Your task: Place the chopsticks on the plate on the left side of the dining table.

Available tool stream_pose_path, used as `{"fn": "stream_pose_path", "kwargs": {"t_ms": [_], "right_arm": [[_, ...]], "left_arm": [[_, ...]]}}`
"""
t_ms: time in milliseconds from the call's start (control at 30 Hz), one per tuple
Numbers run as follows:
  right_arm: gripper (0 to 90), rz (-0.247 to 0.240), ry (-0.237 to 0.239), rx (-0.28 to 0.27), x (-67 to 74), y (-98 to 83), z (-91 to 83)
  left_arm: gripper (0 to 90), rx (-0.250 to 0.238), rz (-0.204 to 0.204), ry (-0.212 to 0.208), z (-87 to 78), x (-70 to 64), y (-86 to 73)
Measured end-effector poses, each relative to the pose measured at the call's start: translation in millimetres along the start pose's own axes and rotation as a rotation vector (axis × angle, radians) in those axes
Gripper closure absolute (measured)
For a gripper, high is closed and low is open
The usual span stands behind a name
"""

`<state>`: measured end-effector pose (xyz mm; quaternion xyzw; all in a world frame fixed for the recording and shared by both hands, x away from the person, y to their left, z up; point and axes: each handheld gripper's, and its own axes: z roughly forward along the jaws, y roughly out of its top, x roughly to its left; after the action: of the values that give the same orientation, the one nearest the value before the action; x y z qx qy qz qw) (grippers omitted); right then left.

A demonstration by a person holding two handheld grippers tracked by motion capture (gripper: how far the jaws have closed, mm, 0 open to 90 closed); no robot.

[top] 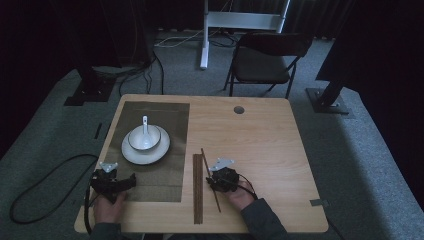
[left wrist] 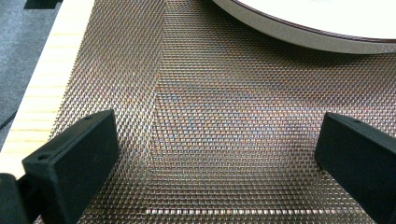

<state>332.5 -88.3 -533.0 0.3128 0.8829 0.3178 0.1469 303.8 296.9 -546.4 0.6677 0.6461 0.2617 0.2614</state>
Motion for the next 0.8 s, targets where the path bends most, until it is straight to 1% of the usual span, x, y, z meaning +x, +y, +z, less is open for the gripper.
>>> {"fn": "stream_pose_path", "kwargs": {"t_ms": [100, 167, 233, 367, 433, 500, 600, 733, 800], "right_arm": [[62.3, 0.002, -0.008, 0.009, -1.8, 4.8, 3.2], [65.4, 0.005, -0.015, 0.016, -4.1, 7.5, 4.7], [67.3, 0.022, -0.028, 0.025, -7.1, 9.5, 5.9], [72.9, 0.094, -0.050, 0.038, -16.2, 11.9, 7.8], [76.2, 0.105, -0.074, 0.047, -19.6, 13.4, 8.6], [77.4, 0.110, -0.093, 0.056, -22.0, 15.0, 9.4], [78.3, 0.130, -0.099, 0.067, -26.1, 17.5, 10.7], [78.2, 0.141, -0.096, 0.070, -29.4, 20.3, 13.0], [80.2, 0.143, -0.095, 0.071, -30.4, 21.6, 13.9]], "left_arm": [[0.2, -0.002, -0.001, 0.000, 0.1, 0.0, -0.1], [0.2, -0.001, 0.000, 0.000, 0.1, 0.0, -0.1], [0.2, -0.002, 0.000, 0.000, 0.1, 0.0, -0.1], [0.2, -0.002, 0.000, 0.000, 0.1, 0.0, -0.1], [0.2, -0.002, 0.000, 0.000, 0.1, 0.0, -0.1], [0.2, -0.002, 0.000, 0.000, 0.1, 0.0, -0.1], [0.2, -0.002, 0.000, 0.000, 0.1, 0.0, -0.1], [0.2, -0.002, -0.001, 0.000, 0.1, -0.1, -0.1], [0.2, -0.002, 0.000, 0.000, 0.1, 0.0, -0.1]]}}
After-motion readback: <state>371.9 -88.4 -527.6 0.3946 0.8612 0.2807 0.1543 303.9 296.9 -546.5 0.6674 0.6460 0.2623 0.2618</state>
